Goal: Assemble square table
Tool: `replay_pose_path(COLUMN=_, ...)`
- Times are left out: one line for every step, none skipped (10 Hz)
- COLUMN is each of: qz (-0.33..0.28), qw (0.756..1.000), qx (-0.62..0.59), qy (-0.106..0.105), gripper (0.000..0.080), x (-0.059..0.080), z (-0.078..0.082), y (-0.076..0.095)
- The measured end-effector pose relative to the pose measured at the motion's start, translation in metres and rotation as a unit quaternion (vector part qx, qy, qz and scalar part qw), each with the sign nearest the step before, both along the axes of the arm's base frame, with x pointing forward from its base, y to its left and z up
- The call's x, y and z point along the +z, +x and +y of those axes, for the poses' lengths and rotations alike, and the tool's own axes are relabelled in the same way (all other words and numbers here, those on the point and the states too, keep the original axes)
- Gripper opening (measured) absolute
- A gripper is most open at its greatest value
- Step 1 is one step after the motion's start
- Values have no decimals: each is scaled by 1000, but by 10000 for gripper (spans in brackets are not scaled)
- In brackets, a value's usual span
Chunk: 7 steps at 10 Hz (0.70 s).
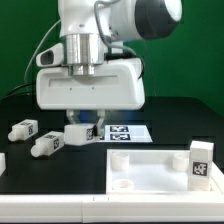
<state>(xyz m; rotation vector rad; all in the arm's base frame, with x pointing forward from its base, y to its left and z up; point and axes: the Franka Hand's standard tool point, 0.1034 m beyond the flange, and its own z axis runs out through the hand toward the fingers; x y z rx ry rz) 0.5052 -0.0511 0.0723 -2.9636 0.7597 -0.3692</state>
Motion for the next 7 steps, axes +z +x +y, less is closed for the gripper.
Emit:
replay_pose_path(qz=0, qw=999, qx=28, qy=-16, gripper=284, x=-2, z=13, y=-15)
replay_pose_path(qz=5, qw=998, qx=54, qy=-19, gripper=284, x=-4, z=12, y=-14)
replay_pose_path(qz=4, qw=998, qx=60, qy=-23, gripper=284, x=-3, z=9, y=-13)
replay_pose_path(qz=5, qw=998, qx=56, qy=-22, gripper=284, x=-4, z=10, y=-14)
replay_pose_path(qz=30, qw=999, qx=41, qy=5, gripper=284, x=-9, z=15, y=-23)
replay_pose_path(qz=81, qw=995, qx=25, qy=58, gripper=284, x=-15, z=23, y=-43)
replay_pose_path(qz=86, qw=995, qx=20, qy=56, gripper=284, x=-23, z=20, y=-63)
